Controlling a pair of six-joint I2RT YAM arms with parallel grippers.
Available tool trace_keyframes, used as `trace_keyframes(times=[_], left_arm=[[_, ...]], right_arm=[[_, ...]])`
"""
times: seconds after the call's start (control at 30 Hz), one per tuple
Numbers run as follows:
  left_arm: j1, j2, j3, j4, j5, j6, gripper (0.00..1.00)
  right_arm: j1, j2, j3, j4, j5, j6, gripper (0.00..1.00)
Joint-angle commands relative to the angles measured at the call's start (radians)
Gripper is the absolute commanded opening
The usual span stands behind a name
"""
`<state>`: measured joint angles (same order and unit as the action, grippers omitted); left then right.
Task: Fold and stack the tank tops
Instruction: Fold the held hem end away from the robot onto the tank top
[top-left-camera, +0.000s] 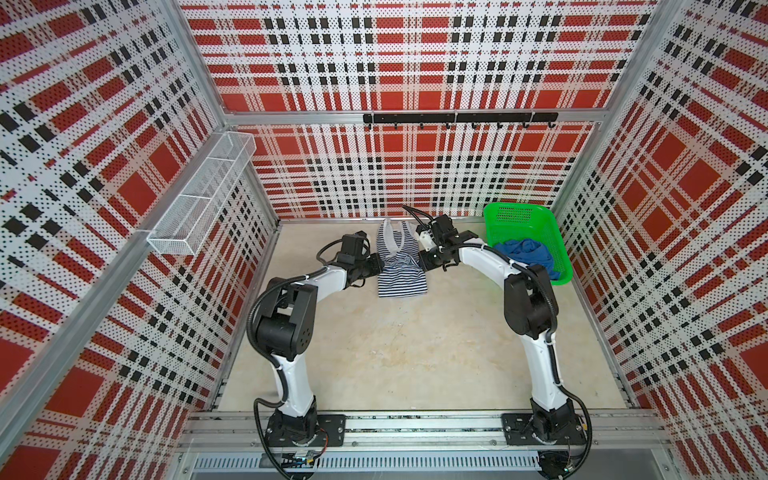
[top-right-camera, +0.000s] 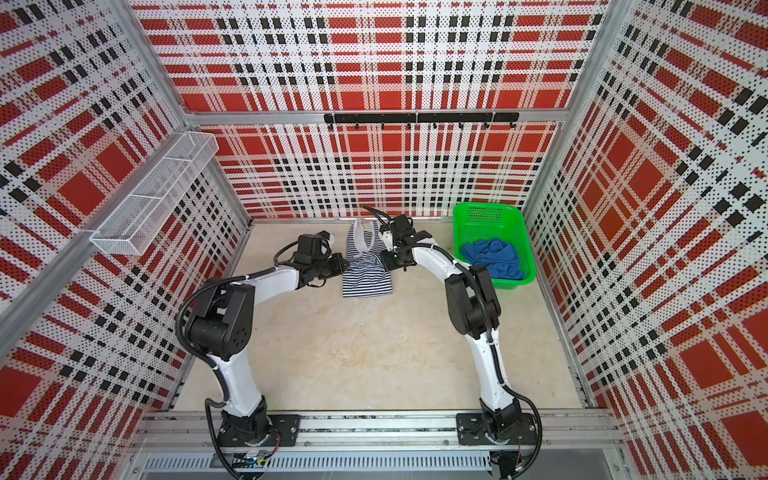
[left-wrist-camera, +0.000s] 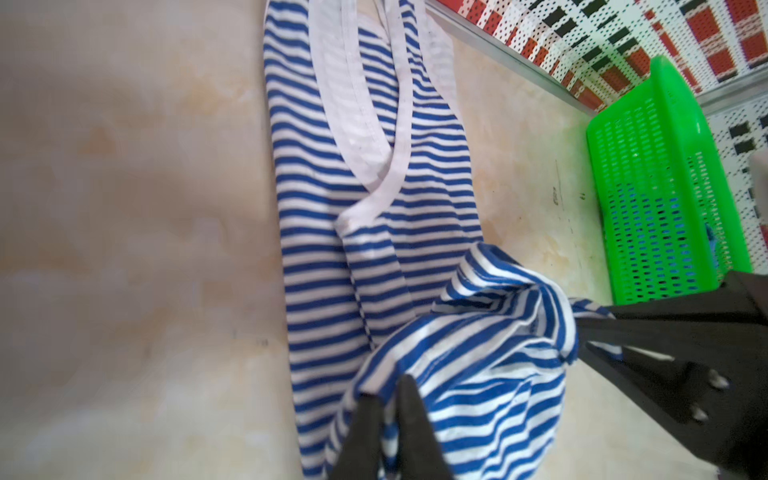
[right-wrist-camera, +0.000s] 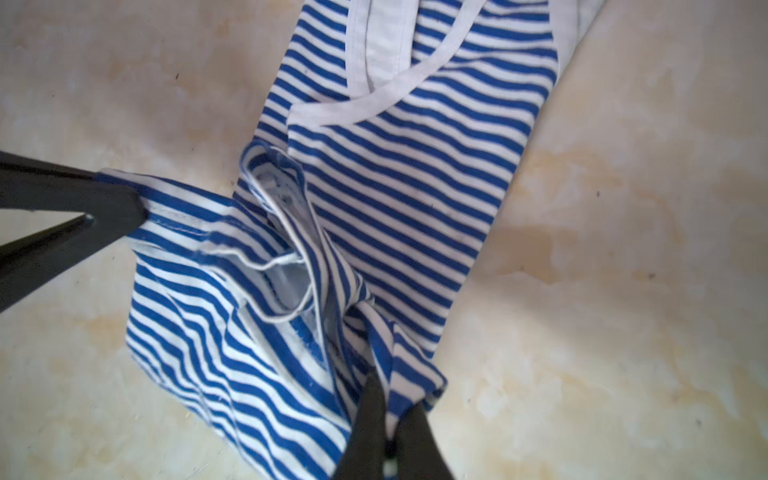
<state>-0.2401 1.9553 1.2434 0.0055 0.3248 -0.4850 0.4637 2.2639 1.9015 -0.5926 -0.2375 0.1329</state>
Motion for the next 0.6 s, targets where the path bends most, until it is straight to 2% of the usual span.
trace_keyframes(times=[0.0, 0.07, 0.13, 0.23, 0.3, 0.47, 0.57], left_arm=[[0.05, 0.051, 0.098, 0.093, 0.017, 0.035, 0.41], [0.063, 0.036, 0.121, 0.102, -0.001, 0.031, 0.51], [0.07, -0.002, 0.129, 0.086, -0.03, 0.036, 0.57], [0.053, -0.066, 0.078, 0.067, -0.066, 0.034, 0.57], [0.016, -0.094, 0.019, 0.081, -0.083, 0.015, 0.57], [-0.117, -0.051, -0.077, 0.166, -0.073, -0.063, 0.54], [-0.146, 0.007, -0.09, 0.188, -0.067, -0.097, 0.54]], right_arm=[[-0.046, 0.011, 0.003, 0.229, -0.034, 0.055, 0.6], [-0.071, -0.02, -0.052, 0.362, -0.067, 0.099, 0.72], [-0.085, -0.064, -0.088, 0.385, -0.048, 0.11, 0.81], [-0.086, -0.151, -0.2, 0.399, 0.002, 0.113, 0.79], [-0.078, -0.215, -0.313, 0.444, -0.003, 0.151, 0.73], [-0.002, -0.29, -0.538, 0.556, -0.01, 0.236, 0.4], [0.038, -0.279, -0.605, 0.621, -0.012, 0.286, 0.31]])
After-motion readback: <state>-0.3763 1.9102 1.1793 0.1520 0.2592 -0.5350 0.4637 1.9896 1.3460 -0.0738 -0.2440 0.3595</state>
